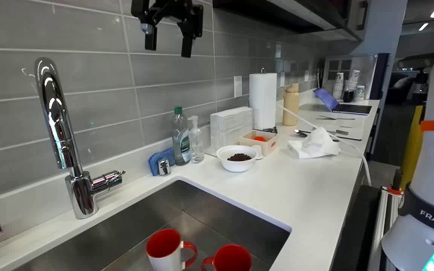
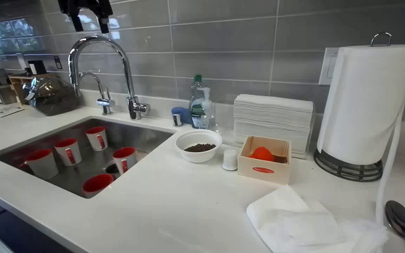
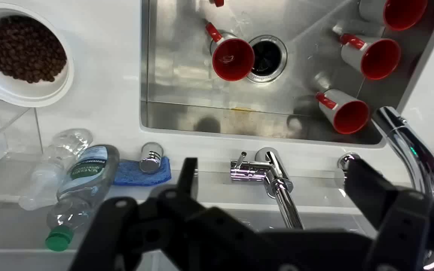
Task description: Open the tap
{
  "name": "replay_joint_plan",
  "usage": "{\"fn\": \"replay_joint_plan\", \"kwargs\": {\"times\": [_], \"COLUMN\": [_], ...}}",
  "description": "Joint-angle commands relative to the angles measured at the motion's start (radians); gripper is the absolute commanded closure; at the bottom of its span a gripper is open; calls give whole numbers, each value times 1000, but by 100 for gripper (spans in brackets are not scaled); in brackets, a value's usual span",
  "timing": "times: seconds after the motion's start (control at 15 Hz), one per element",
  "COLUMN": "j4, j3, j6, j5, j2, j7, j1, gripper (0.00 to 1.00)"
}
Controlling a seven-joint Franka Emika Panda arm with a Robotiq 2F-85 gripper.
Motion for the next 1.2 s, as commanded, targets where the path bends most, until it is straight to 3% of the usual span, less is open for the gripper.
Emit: {"fn": "replay_joint_plan", "kwargs": {"times": [0.0, 0.53, 0.8, 1.13], "j4": [2, 6, 11, 8], "j3": [-2, -19, -14, -8], "j6": [-2, 81, 206, 445], "j5": [-1, 9, 16, -20], "j2": [1, 179, 305, 448], "j7": [1, 15, 68, 218], "j1": [2, -24, -18, 0], "gripper": [0, 0, 0, 0]}}
